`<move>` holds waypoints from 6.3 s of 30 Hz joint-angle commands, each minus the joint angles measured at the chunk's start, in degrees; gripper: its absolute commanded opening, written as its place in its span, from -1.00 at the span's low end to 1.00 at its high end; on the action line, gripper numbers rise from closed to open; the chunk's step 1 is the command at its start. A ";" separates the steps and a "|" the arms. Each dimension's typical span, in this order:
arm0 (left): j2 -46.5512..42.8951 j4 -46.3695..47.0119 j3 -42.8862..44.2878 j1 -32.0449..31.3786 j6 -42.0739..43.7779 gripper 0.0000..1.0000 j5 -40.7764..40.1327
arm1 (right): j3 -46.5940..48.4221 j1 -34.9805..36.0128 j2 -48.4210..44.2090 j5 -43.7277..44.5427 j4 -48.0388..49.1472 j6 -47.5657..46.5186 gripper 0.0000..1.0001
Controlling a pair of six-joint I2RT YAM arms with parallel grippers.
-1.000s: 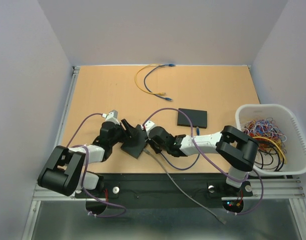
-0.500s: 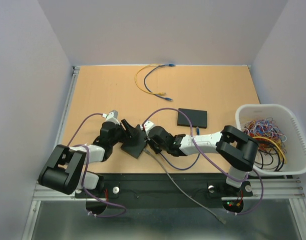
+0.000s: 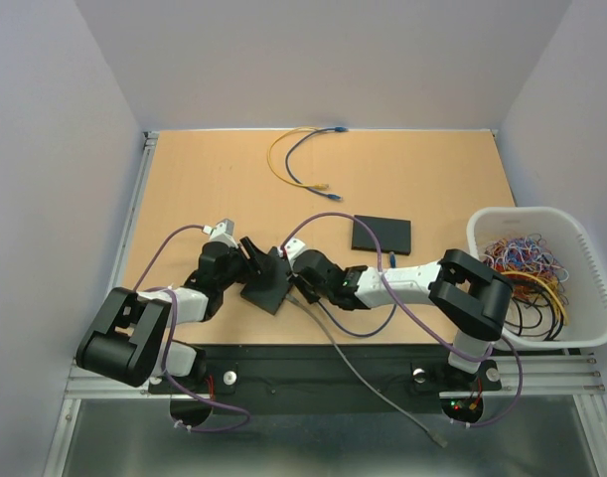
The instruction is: Insert the plug into the switch port
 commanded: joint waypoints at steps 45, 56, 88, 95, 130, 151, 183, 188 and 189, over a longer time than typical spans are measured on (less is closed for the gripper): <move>3.93 6.12 -1.45 -17.27 -4.94 0.17 1.01 | 2.64 -0.72 -1.87 -7.61 18.00 -3.22 -0.99; 8.06 9.19 -0.14 -21.84 -3.72 0.14 0.12 | 2.73 0.07 -3.37 -22.98 22.93 -4.89 -0.99; 11.31 -5.39 10.93 -25.72 1.65 0.68 -1.72 | -4.29 0.42 -6.44 -21.68 26.36 -2.52 -0.99; 9.38 -13.54 14.62 -19.48 3.84 0.90 -1.02 | -9.30 0.42 -6.35 -14.83 26.62 0.47 -0.99; -35.79 -69.64 43.02 -7.08 12.63 0.97 -31.16 | 45.83 -7.04 32.11 -0.66 9.06 15.41 -0.99; -39.57 -64.02 36.08 -6.81 16.94 0.97 -26.69 | 50.45 -18.82 27.57 9.00 7.20 4.51 1.00; -37.73 -61.29 34.32 -6.82 18.08 0.97 -21.85 | 55.65 -24.89 41.37 -5.42 2.54 -2.43 -0.23; -37.91 -61.38 34.23 -6.82 18.08 0.97 -21.94 | 53.19 -24.89 40.14 -3.75 2.63 -2.86 -0.98; -37.73 -61.29 34.23 -6.82 18.00 0.97 -21.85 | 52.92 -24.80 39.27 -3.39 2.71 -2.95 -0.99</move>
